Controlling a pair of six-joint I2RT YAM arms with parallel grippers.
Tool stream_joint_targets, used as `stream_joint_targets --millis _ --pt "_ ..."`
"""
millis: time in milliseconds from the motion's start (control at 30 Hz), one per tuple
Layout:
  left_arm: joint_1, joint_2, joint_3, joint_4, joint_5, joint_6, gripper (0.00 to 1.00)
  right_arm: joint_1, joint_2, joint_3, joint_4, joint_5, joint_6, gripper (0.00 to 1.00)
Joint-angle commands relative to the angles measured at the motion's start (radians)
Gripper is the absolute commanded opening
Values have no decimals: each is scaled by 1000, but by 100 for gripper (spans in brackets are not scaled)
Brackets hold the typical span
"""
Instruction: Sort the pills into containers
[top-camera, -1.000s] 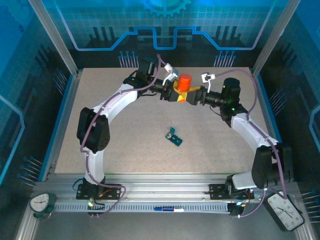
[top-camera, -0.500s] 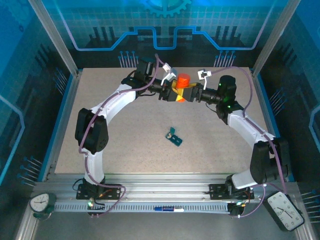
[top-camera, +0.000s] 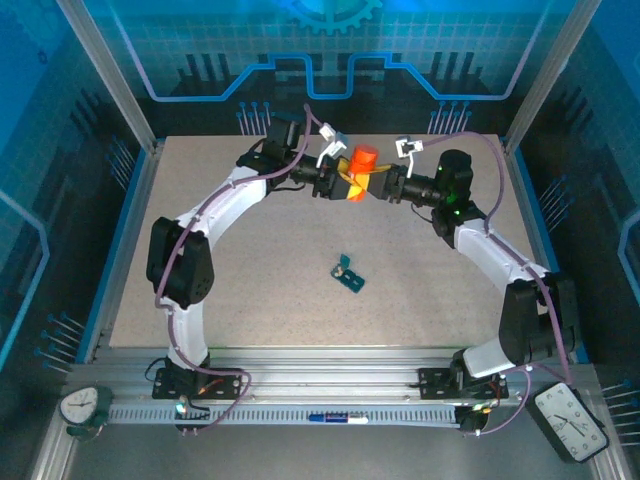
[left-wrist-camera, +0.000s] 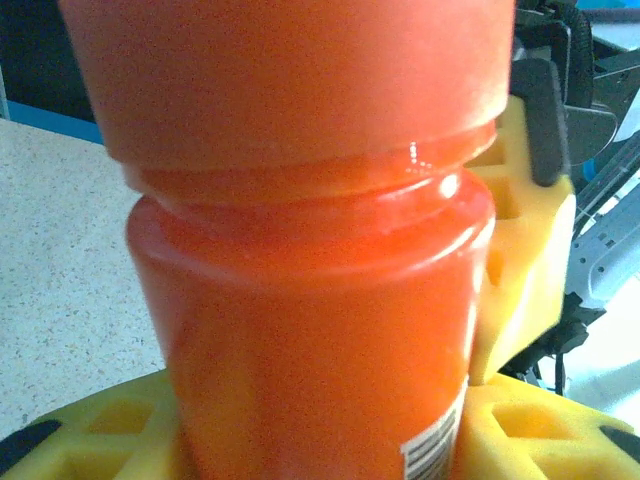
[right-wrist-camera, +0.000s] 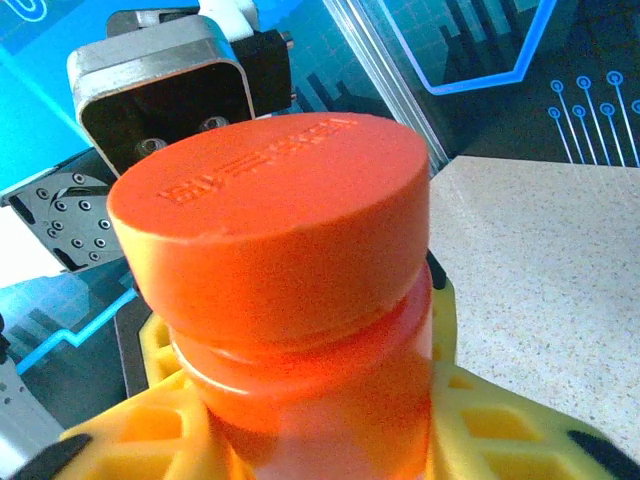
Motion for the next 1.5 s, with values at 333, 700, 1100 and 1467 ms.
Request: stream_joint_targets --millis 333,700,1100,1467 --pt "-39 -52 -8 -2 57 78 0 9 -4 44 30 45 50 79" --pt "-42 -62 -23 25 40 70 0 26 44 37 102 9 94 40" --pt "-39 -100 -118 180 -10 -7 26 23 34 16 177 78 144 29" --pt "-23 -166 -267 413 -75 -99 99 19 30 34 170 84 166 26"
